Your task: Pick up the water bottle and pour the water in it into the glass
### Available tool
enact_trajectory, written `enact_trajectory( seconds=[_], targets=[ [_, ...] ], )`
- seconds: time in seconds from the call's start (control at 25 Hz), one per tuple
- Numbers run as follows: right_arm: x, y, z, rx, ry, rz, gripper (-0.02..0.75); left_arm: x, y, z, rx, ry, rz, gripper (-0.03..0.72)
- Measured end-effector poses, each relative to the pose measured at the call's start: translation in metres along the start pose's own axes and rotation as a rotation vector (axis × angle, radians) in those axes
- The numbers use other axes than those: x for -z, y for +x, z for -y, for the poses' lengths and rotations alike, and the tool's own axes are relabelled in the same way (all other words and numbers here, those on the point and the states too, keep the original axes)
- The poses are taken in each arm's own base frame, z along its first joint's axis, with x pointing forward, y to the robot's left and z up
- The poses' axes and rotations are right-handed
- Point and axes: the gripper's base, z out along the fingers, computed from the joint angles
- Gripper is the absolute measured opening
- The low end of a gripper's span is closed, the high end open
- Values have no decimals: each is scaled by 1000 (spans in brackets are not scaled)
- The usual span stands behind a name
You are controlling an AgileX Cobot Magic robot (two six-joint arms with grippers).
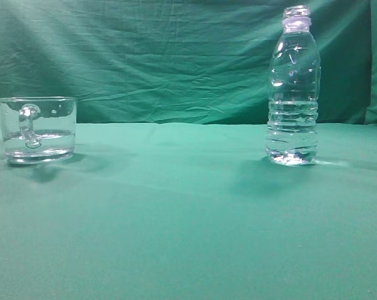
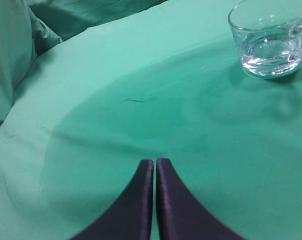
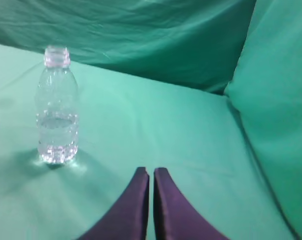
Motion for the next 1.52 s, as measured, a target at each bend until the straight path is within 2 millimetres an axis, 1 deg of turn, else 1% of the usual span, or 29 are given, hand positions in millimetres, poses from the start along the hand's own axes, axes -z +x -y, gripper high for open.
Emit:
enact_trajectory(
  seconds=[0.2,0.28,0.44,0.72,1.52],
  targets=[
    [-16,39,-7,-9,-20,-65,0,0,0,0,0,0,0,0],
    [-19,45,-8,-19,-26,-75,0,0,0,0,0,0,0,0],
    [-19,46,-9,-64,-18,-76,0,0,0,0,0,0,0,0],
    [-18,47,-2,-108,111,-90,0,0,0,0,0,0,0,0],
    [-18,49,-2,-111,117,-110,0,0,0,0,0,0,0,0]
  ],
)
